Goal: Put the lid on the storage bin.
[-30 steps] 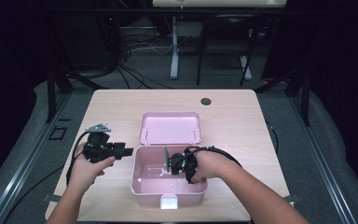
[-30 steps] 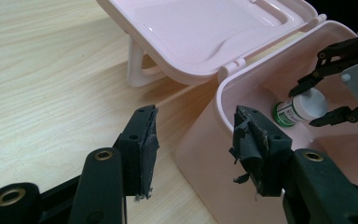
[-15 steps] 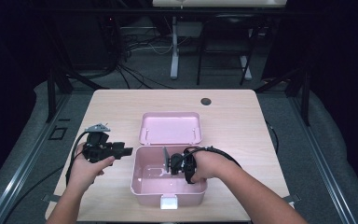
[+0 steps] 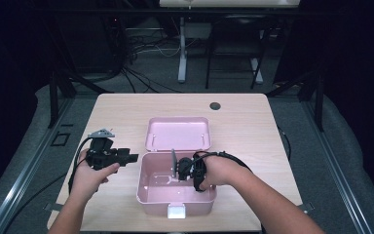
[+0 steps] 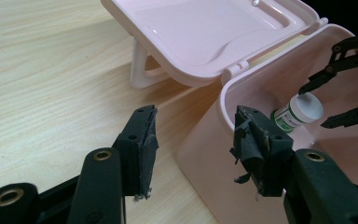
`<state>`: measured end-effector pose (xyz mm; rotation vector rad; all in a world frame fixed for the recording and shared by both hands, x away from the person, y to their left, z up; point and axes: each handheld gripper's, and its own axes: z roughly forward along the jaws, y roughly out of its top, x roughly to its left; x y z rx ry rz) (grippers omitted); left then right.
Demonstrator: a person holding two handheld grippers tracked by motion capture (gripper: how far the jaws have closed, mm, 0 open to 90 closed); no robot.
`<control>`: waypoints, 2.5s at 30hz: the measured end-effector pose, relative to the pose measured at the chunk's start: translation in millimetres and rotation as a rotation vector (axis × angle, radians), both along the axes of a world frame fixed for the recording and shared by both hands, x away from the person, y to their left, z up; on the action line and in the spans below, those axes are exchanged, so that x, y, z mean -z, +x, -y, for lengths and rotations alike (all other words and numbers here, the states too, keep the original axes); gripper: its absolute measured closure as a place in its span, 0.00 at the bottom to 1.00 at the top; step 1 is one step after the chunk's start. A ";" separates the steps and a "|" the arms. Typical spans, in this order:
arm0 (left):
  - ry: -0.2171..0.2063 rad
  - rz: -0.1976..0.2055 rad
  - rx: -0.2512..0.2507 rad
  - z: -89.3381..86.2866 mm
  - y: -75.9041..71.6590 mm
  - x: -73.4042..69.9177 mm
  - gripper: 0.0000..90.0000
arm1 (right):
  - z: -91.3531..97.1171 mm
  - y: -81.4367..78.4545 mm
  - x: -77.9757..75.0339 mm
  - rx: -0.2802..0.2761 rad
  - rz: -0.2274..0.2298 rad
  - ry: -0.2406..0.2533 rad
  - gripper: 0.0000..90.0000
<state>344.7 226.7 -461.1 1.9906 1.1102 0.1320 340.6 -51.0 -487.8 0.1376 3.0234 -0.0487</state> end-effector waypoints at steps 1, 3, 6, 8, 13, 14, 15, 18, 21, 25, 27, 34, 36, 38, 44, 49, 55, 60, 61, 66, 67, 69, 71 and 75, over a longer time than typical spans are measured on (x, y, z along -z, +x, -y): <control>0.004 0.002 0.004 0.0 -0.1 -0.2 0.55 | 0.6 -0.9 -2.8 0.005 0.001 0.002 0.52; 0.004 0.004 0.007 1.1 -0.5 -0.4 0.55 | 2.3 -3.2 -6.8 0.002 0.008 0.013 0.52; 0.006 0.003 0.013 3.0 -1.1 -0.8 0.55 | 4.2 -5.6 -13.9 0.003 0.016 0.018 0.51; 0.010 0.004 0.017 3.8 -1.5 -1.1 0.55 | 5.8 -6.1 -19.3 0.007 0.018 0.034 0.51; 0.007 0.005 0.018 4.8 -2.0 -1.2 0.55 | 11.2 -5.5 -34.8 0.052 0.036 0.095 0.51; 0.007 0.006 0.017 5.1 -2.1 -1.1 0.55 | 12.6 -5.4 -37.8 0.063 0.034 0.114 0.51; 0.007 0.006 0.019 5.2 -2.0 -1.0 0.55 | 13.9 -5.4 -40.6 0.072 0.034 0.129 0.51; 0.006 0.007 0.018 6.7 -2.3 -0.4 0.55 | 17.4 -5.0 -48.4 0.104 0.045 0.165 0.51; 0.007 0.002 0.022 8.2 -2.8 -0.4 0.55 | 21.0 -4.3 -53.6 0.124 0.055 0.198 0.51; 0.007 0.002 0.028 10.3 -3.2 0.1 0.54 | 25.2 -3.9 -57.8 0.143 0.062 0.202 0.51; 0.009 0.000 0.033 11.3 -3.3 0.3 0.54 | 27.5 -3.8 -59.1 0.154 0.067 0.213 0.51; 0.018 -0.010 0.052 16.3 -3.8 2.7 0.54 | 37.0 -4.8 -69.6 0.193 0.083 0.240 0.50; 0.016 -0.013 0.052 17.7 -3.9 3.5 0.54 | 40.2 -5.8 -72.5 0.206 0.093 0.251 0.50; 0.018 -0.013 0.058 19.0 -4.0 4.3 0.55 | 43.3 -6.8 -74.1 0.222 0.096 0.255 0.50; 0.022 -0.023 0.074 23.2 -4.8 6.2 0.58 | 52.9 -7.9 -72.3 0.264 0.091 0.250 0.48; 0.045 -0.026 0.090 27.0 -5.1 8.7 0.63 | 59.7 -8.9 -71.0 0.288 0.084 0.257 0.47; 0.043 -0.027 0.105 29.3 -5.2 11.2 0.69 | 63.7 -11.6 -69.2 0.295 0.089 0.256 0.47; 0.041 -0.016 0.098 29.5 -5.4 11.6 0.71 | 65.7 -12.7 -64.6 0.300 0.070 0.263 0.46; 0.038 -0.018 0.095 29.6 -5.4 11.7 0.71 | 65.7 -13.2 -64.0 0.304 0.064 0.263 0.46; 0.033 -0.020 0.093 29.0 -5.0 11.8 0.72 | 64.9 -16.4 -60.0 0.296 0.057 0.260 0.46; 0.033 -0.019 0.092 29.1 -5.0 11.8 0.72 | 64.6 -17.2 -59.7 0.293 0.059 0.256 0.46; 0.033 -0.016 0.090 29.2 -5.0 11.9 0.73 | 63.3 -19.0 -59.0 0.290 0.060 0.254 0.46; 0.036 -0.011 0.092 29.0 -4.9 11.8 0.73 | 62.1 -20.6 -58.6 0.285 0.061 0.259 0.46; 0.037 -0.006 0.091 29.3 -5.0 11.8 0.73 | 61.1 -23.8 -59.5 0.284 0.062 0.257 0.46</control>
